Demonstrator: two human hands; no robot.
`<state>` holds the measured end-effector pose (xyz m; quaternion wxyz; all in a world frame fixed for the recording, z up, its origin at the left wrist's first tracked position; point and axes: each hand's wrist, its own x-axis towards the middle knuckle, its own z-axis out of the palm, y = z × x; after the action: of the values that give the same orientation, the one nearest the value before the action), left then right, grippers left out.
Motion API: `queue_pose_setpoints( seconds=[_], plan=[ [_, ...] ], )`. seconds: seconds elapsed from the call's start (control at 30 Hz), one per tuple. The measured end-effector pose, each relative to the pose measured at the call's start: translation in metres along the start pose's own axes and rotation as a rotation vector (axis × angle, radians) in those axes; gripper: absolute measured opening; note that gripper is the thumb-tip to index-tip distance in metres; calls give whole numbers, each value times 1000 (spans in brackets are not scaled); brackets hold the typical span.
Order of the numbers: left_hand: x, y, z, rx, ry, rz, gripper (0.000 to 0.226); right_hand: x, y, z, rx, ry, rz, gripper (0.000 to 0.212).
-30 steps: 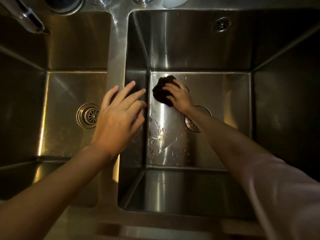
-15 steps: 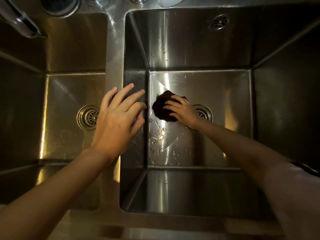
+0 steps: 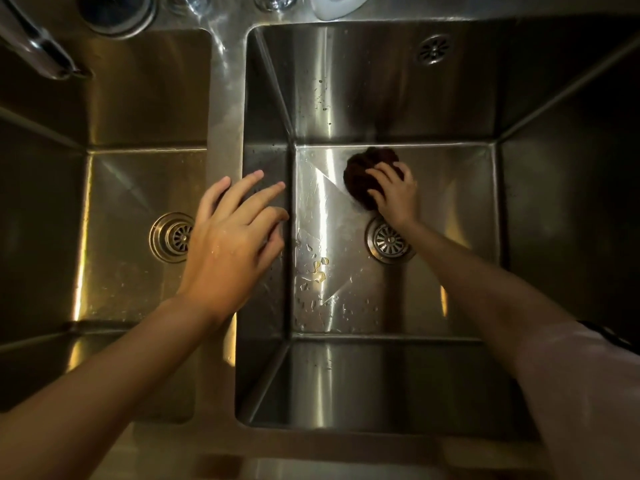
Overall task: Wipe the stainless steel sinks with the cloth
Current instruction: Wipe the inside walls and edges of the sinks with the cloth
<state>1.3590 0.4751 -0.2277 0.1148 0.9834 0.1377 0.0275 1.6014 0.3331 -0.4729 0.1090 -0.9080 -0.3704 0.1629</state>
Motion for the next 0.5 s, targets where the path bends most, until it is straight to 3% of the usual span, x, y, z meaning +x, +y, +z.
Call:
queue_pose_setpoints(
  seconds=[0.23,0.37,0.5],
  plan=[
    [0,0,-2,-22,-10,-6,28,-49,-37,21,86,-113,-266,39],
    [0,0,-1,-10,-3,-1,26,-8,-69,20,-34,-170,-405,42],
    [0,-1,-1,20,-13,12,24,41,-85,13,-67,-200,-379,46]
  ],
)
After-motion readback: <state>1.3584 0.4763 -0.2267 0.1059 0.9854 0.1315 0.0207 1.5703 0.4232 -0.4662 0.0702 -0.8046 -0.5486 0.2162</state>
